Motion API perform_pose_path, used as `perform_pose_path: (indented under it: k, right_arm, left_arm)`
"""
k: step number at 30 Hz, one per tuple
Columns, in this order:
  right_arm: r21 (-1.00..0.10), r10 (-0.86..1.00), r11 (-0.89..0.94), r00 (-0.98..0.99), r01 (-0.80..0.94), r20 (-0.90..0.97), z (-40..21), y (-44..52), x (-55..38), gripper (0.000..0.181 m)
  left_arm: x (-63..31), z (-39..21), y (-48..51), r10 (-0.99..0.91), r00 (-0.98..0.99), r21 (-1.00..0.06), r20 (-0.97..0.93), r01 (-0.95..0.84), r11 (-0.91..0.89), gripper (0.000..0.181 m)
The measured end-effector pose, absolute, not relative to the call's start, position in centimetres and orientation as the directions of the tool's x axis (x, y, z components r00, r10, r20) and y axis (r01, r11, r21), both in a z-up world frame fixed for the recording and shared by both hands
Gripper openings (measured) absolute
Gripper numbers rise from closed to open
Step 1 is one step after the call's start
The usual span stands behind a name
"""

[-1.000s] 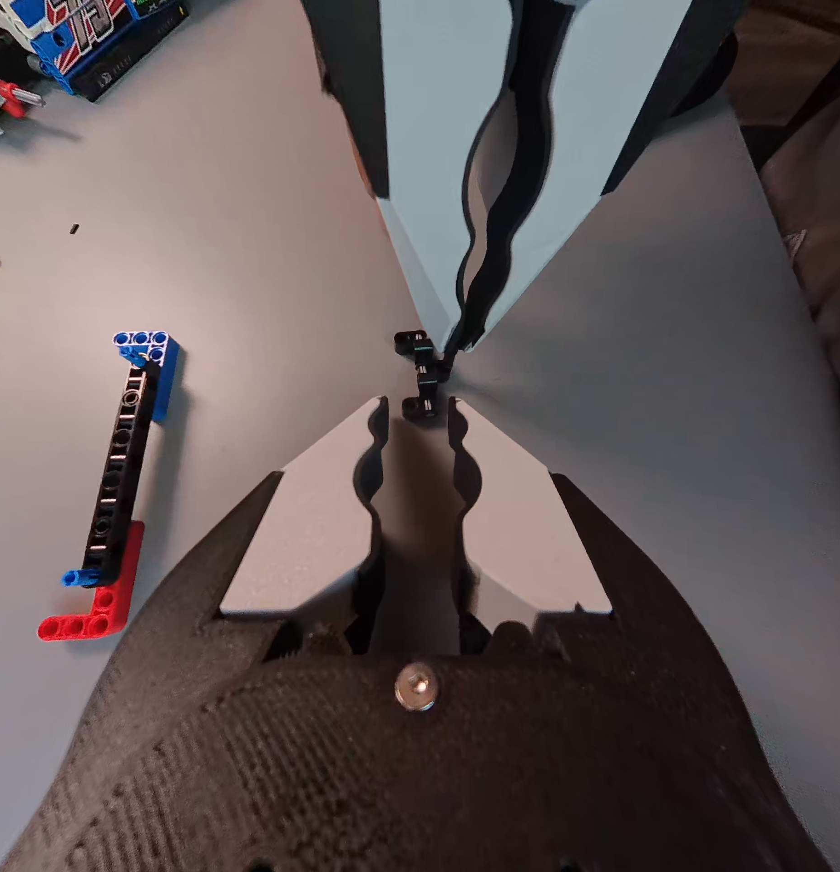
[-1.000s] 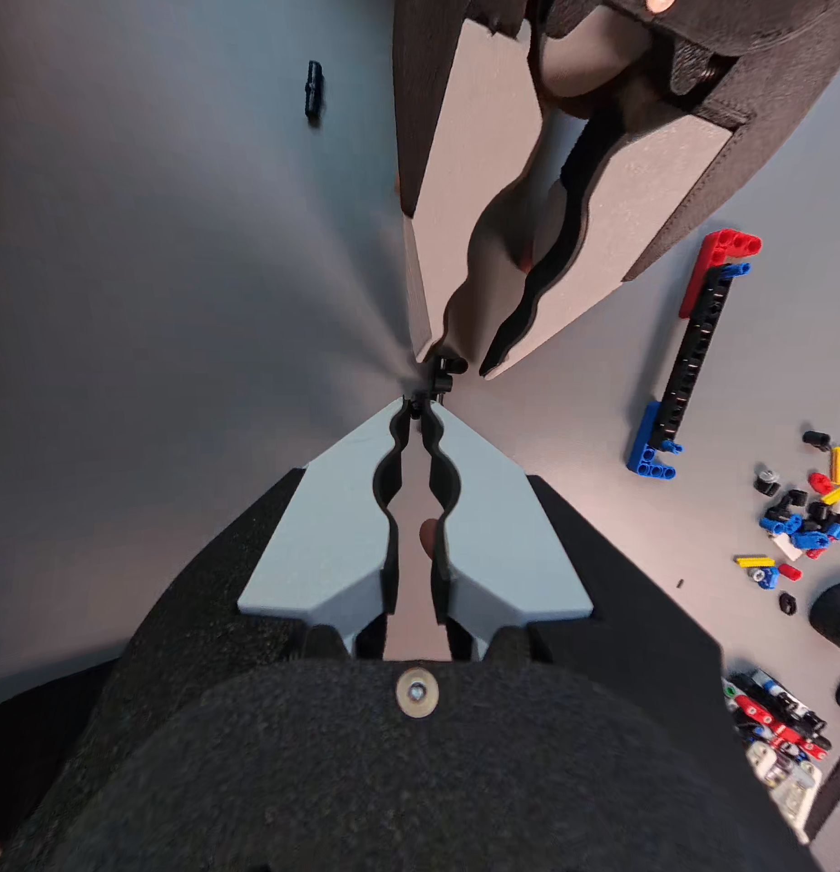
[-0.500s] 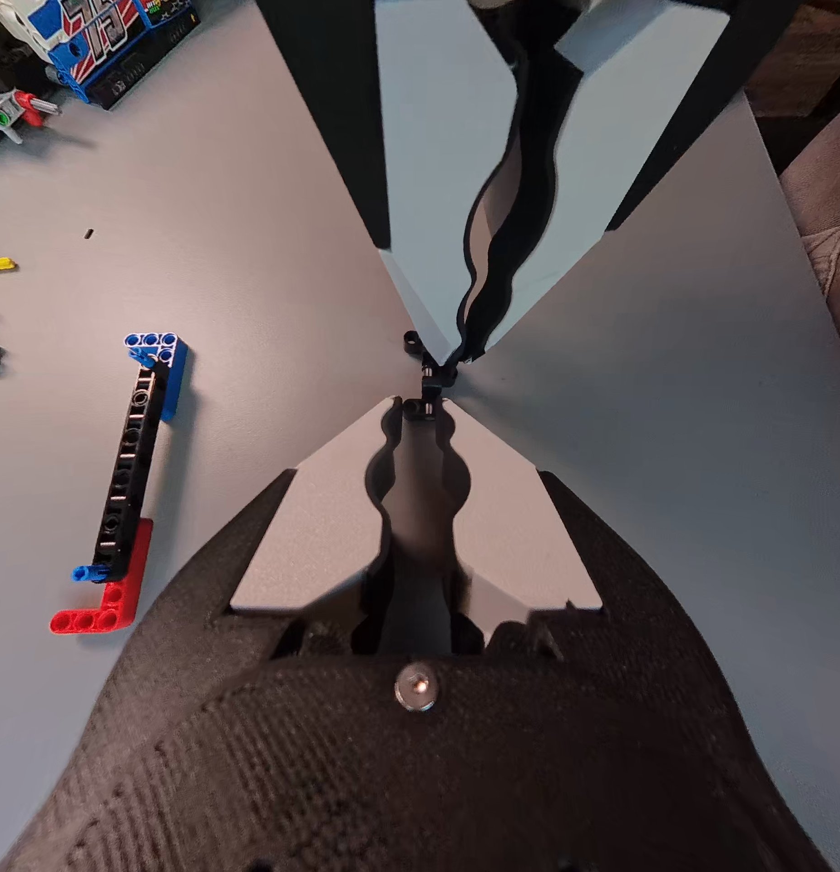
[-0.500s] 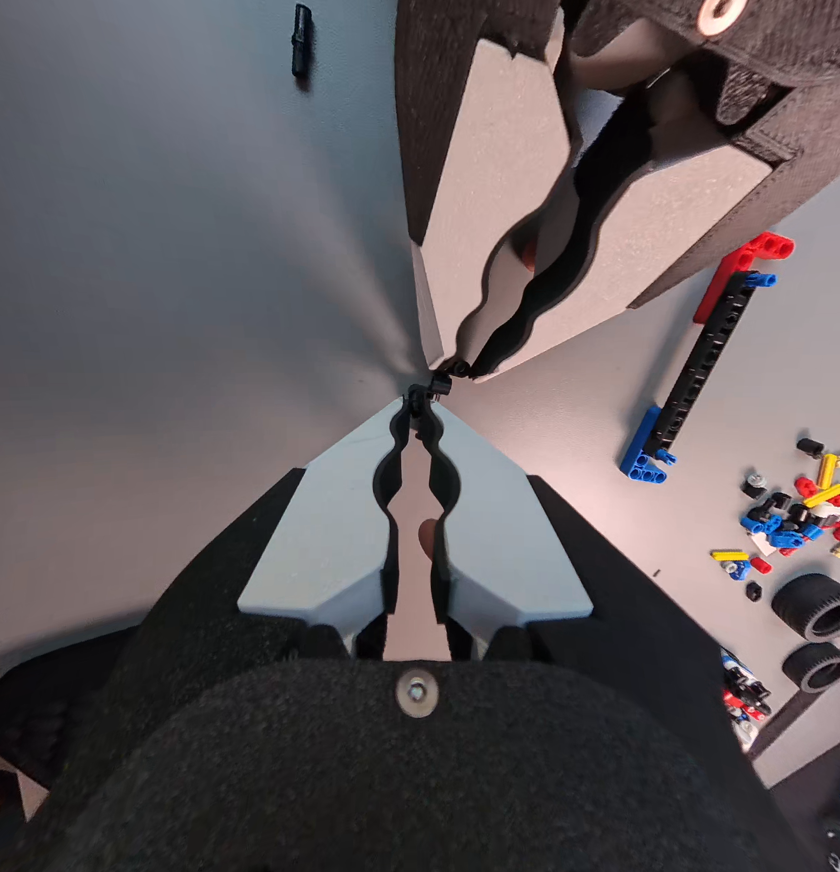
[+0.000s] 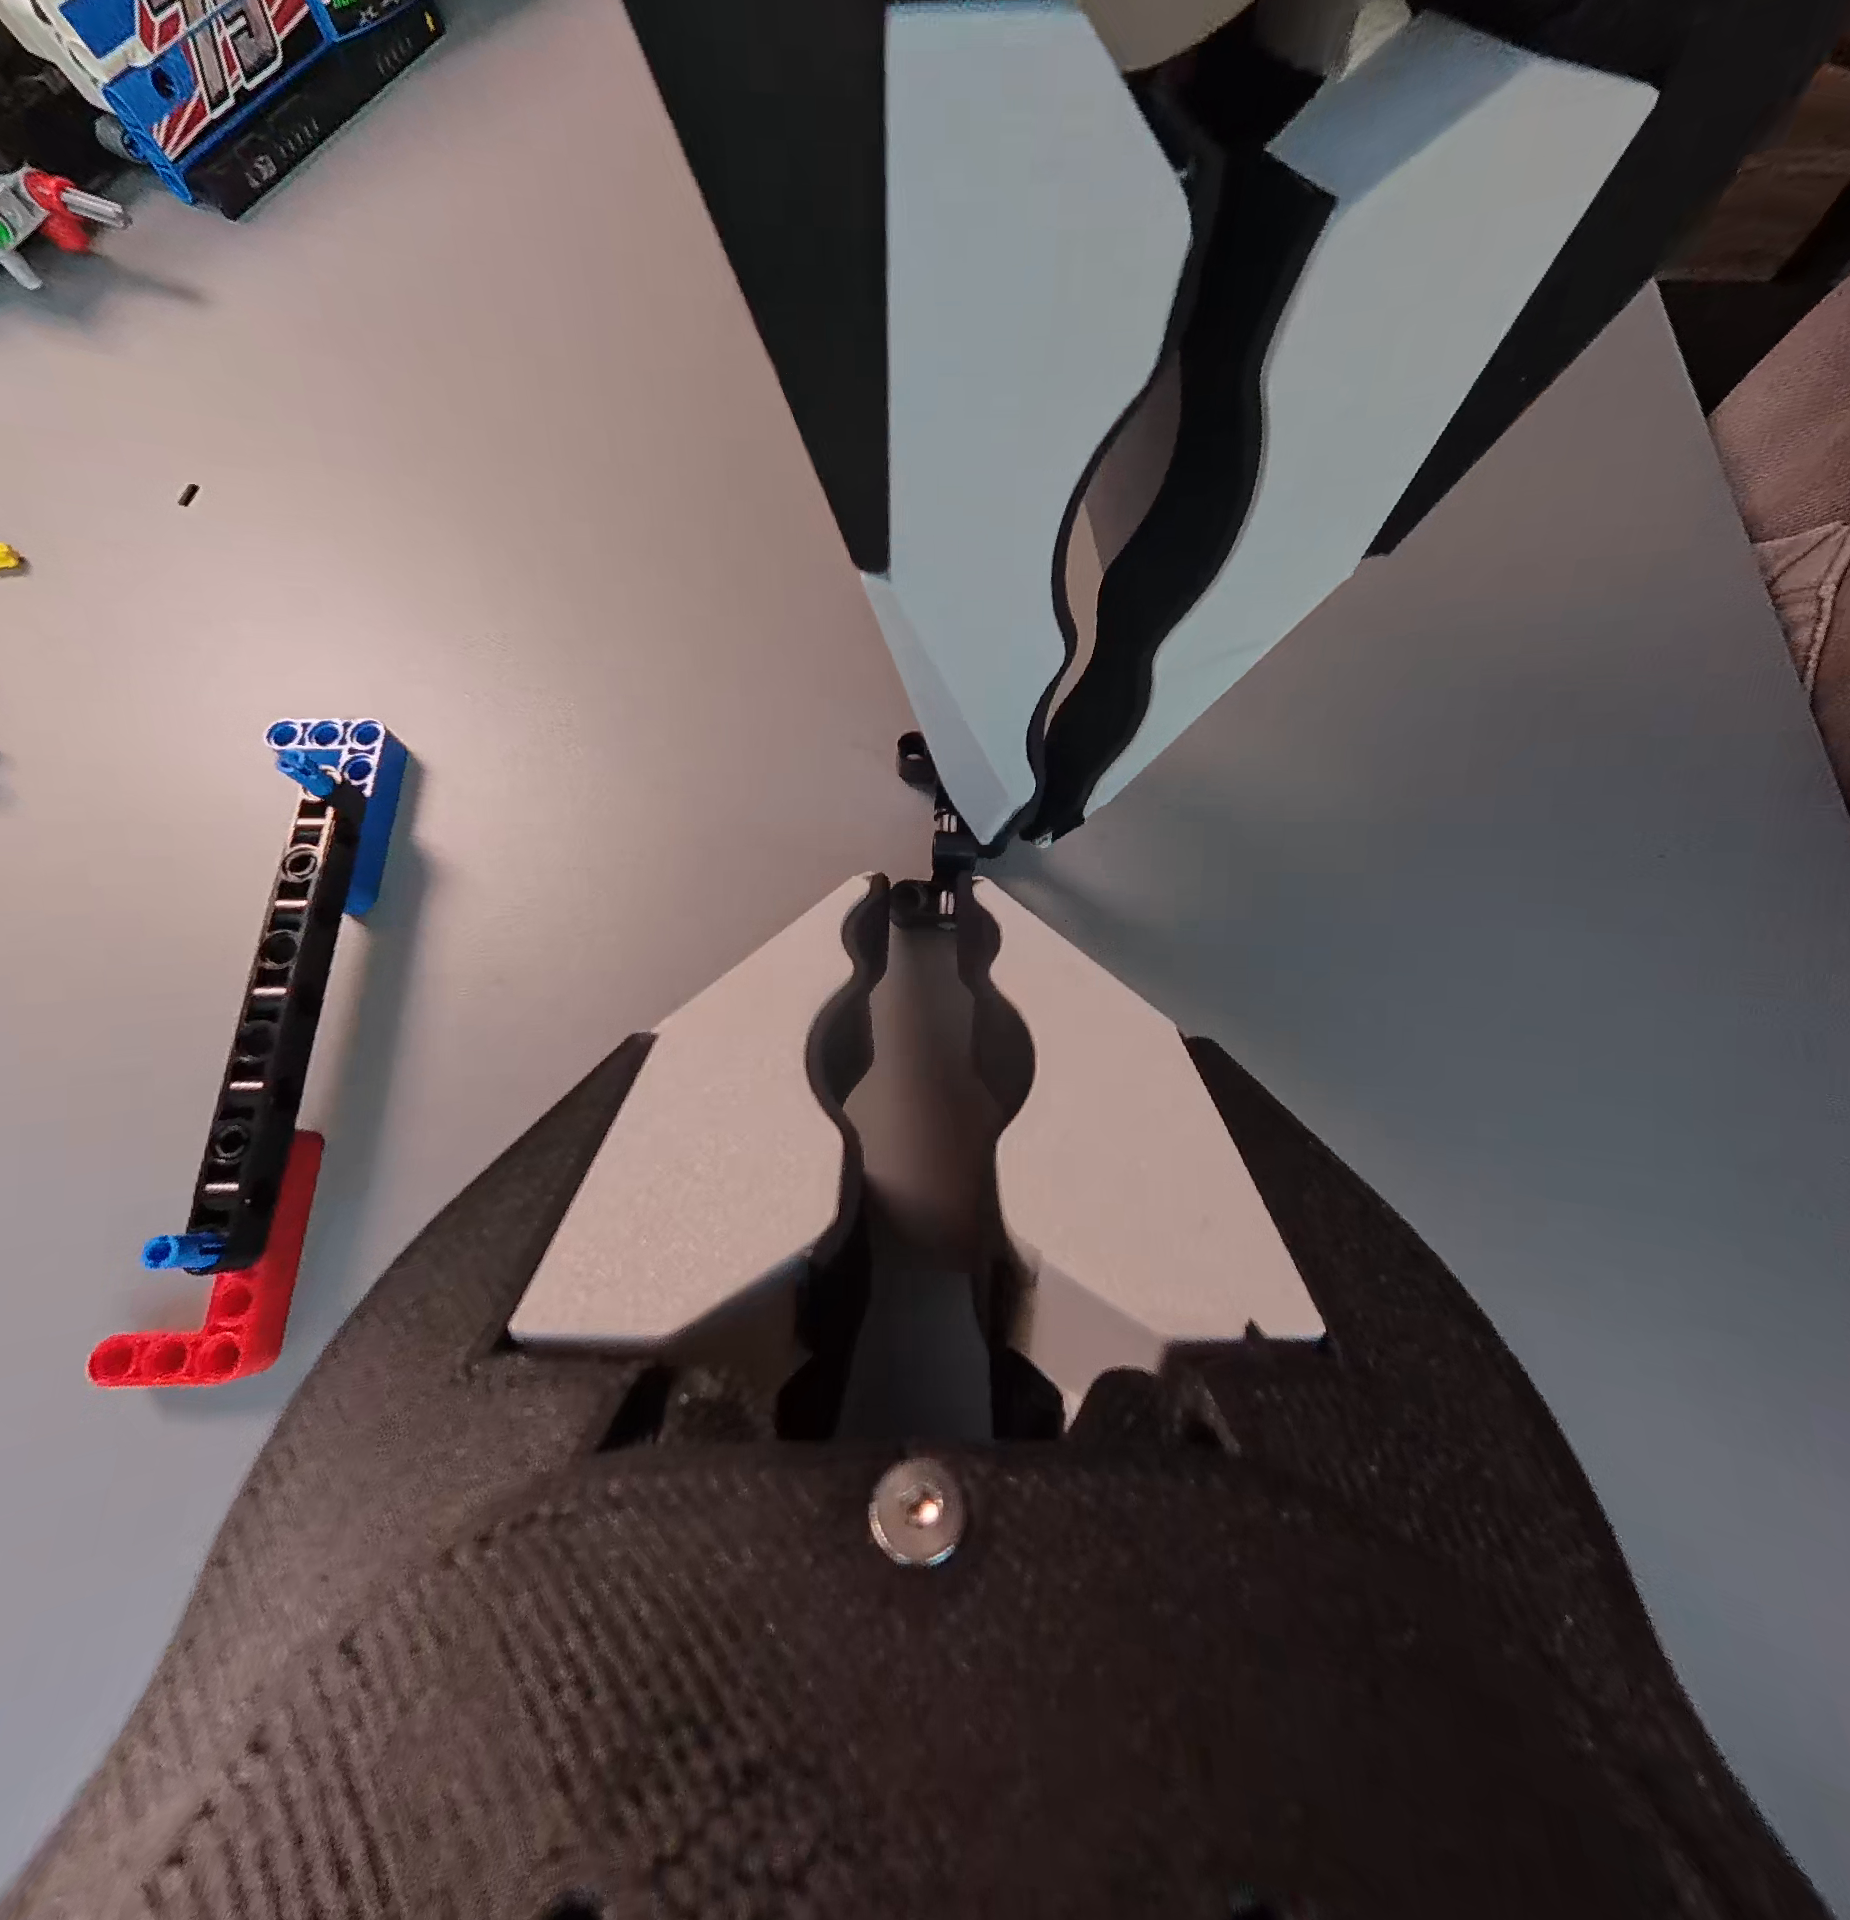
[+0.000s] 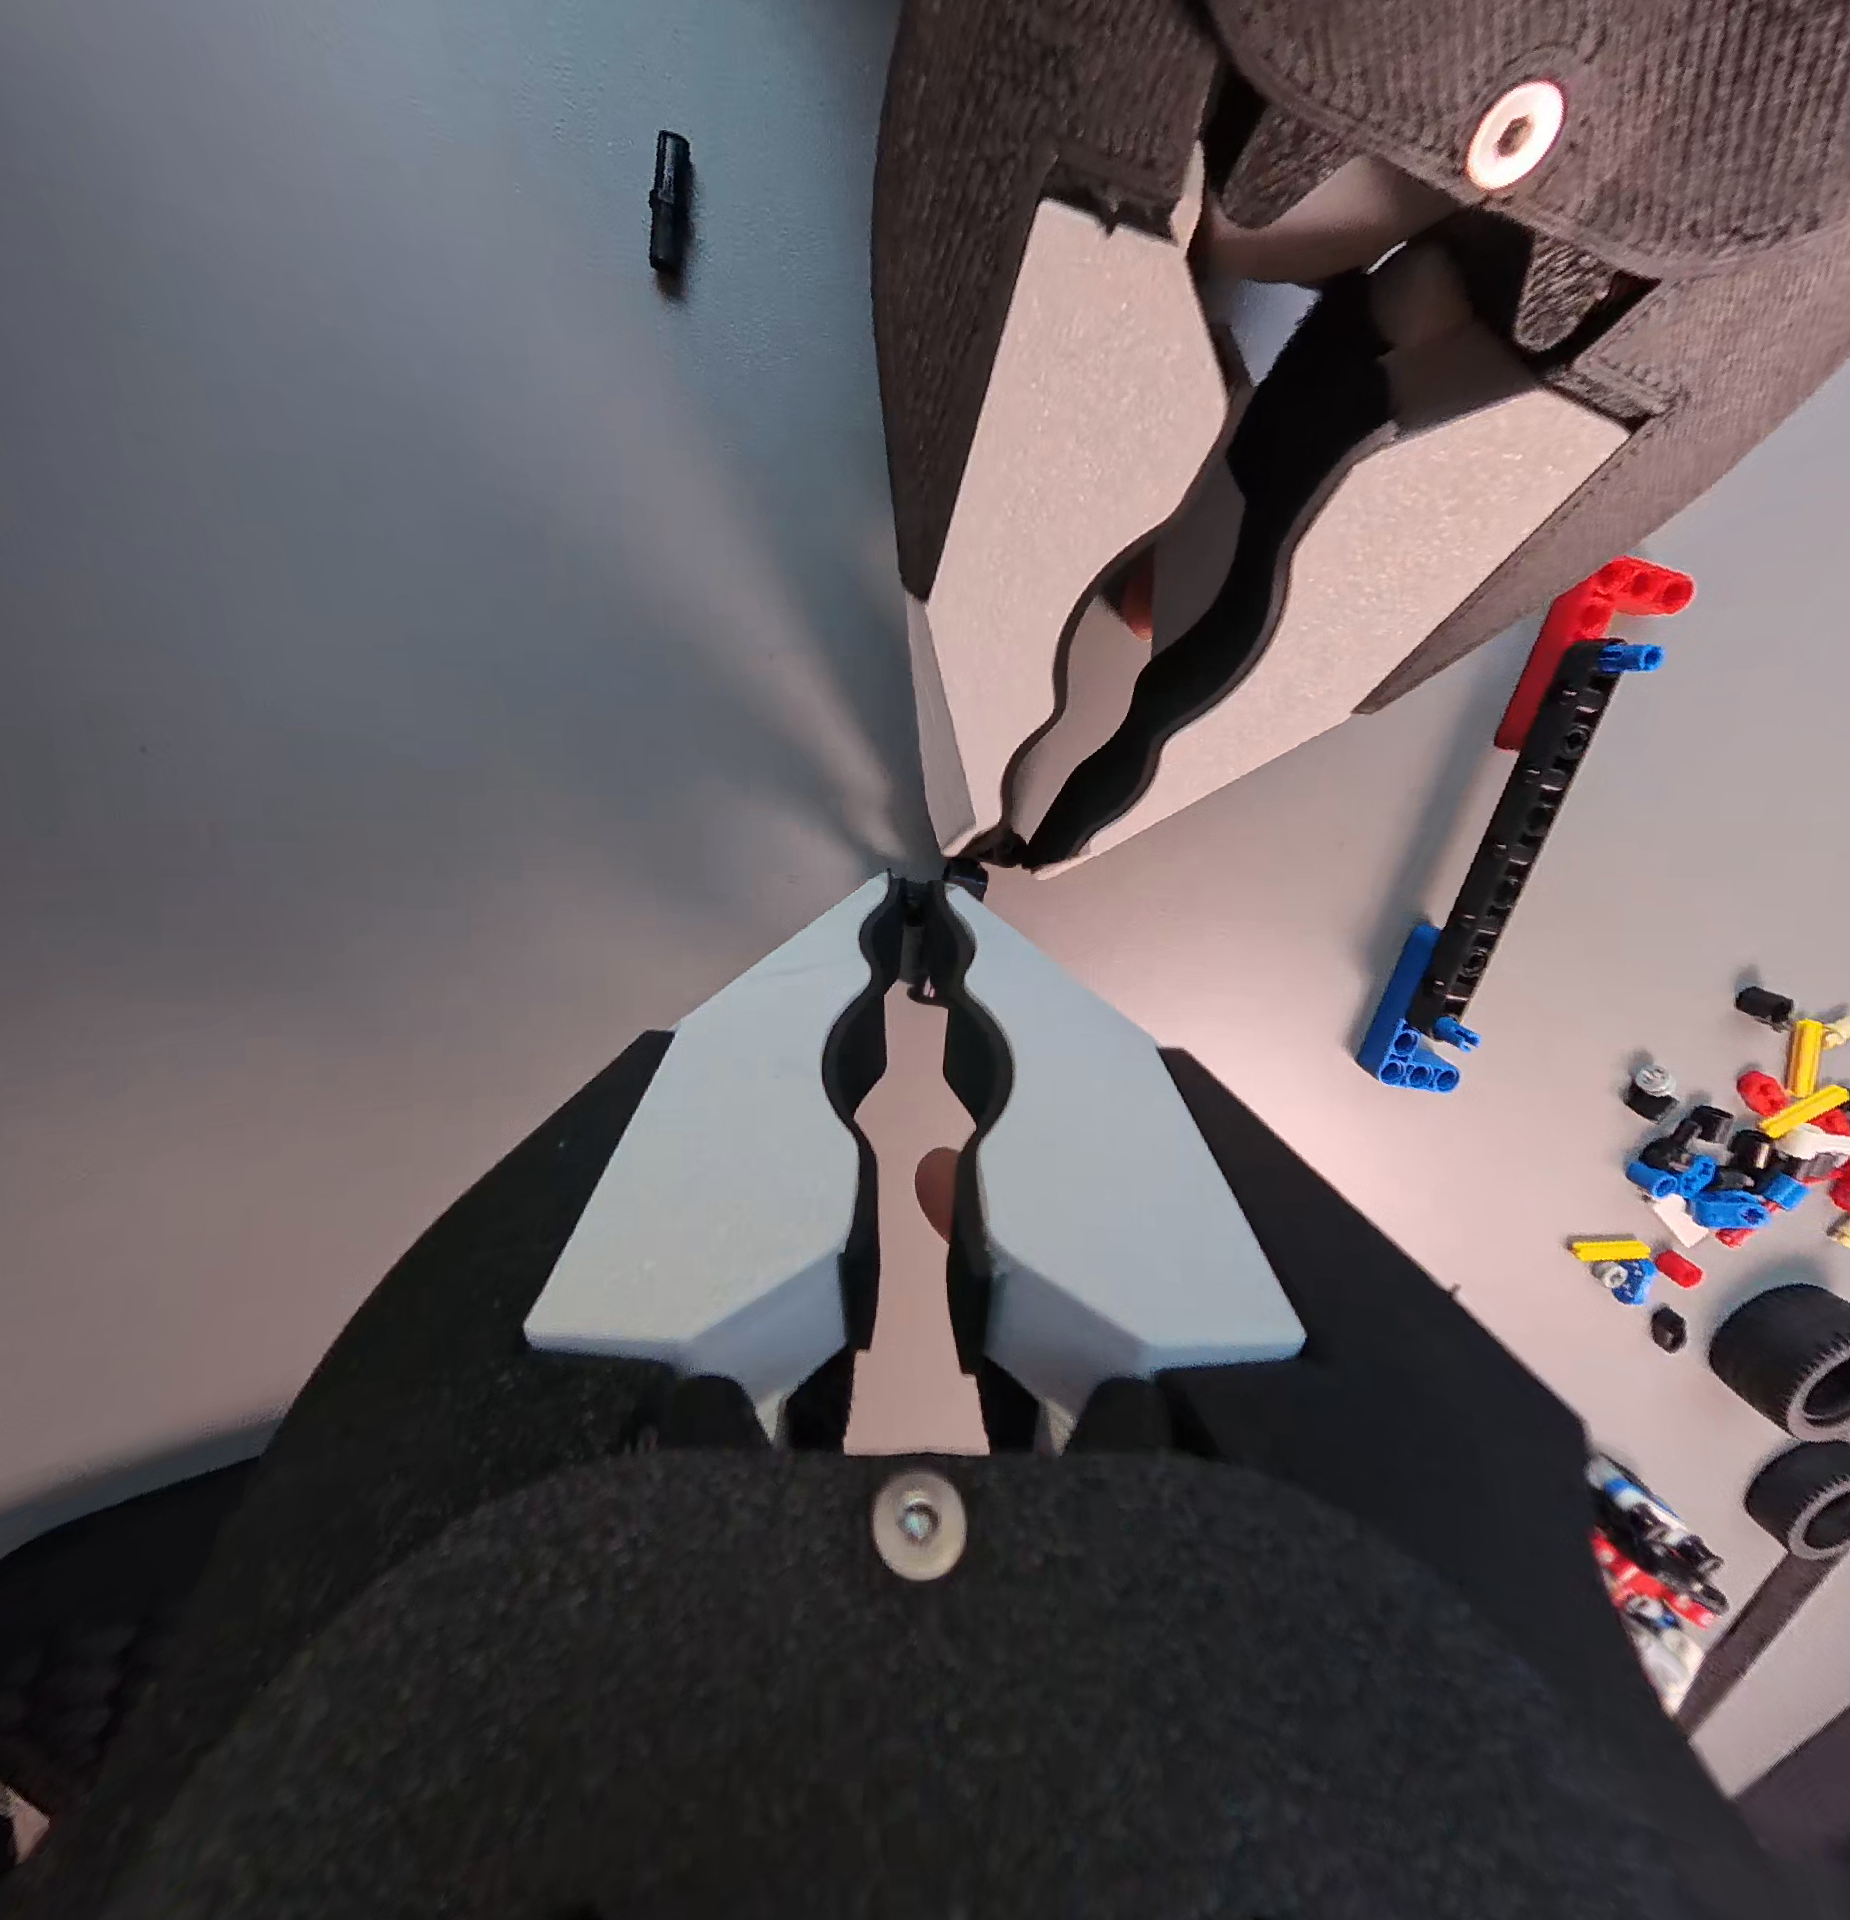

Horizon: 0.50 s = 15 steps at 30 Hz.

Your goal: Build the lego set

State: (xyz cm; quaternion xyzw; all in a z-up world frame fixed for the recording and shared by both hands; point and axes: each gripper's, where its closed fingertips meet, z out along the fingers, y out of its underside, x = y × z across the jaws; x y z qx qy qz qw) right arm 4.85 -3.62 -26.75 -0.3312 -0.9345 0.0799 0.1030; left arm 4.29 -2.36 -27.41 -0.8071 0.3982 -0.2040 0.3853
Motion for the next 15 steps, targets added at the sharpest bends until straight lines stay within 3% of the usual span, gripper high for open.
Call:
perform_pose_path:
  k: [5,15]
  right_arm:
    - [-0.177,0.646,0.760,-0.756,0.626,0.103,-27.9,-3.7,5.7,0.000]
    - [-0.576,0.835,0.485,-0.544,0.659,0.081,-24.1,-2.7,4.7,0.000]
  left_arm:
    - [4.6,-27.2,-2.5,-0.801,0.598,-0.792,0.031,-0.475,-0.385,0.004]
    - [4.2,-27.2,-2.9,-0.802,0.595,-0.793,0.053,-0.463,-0.396,0.010]
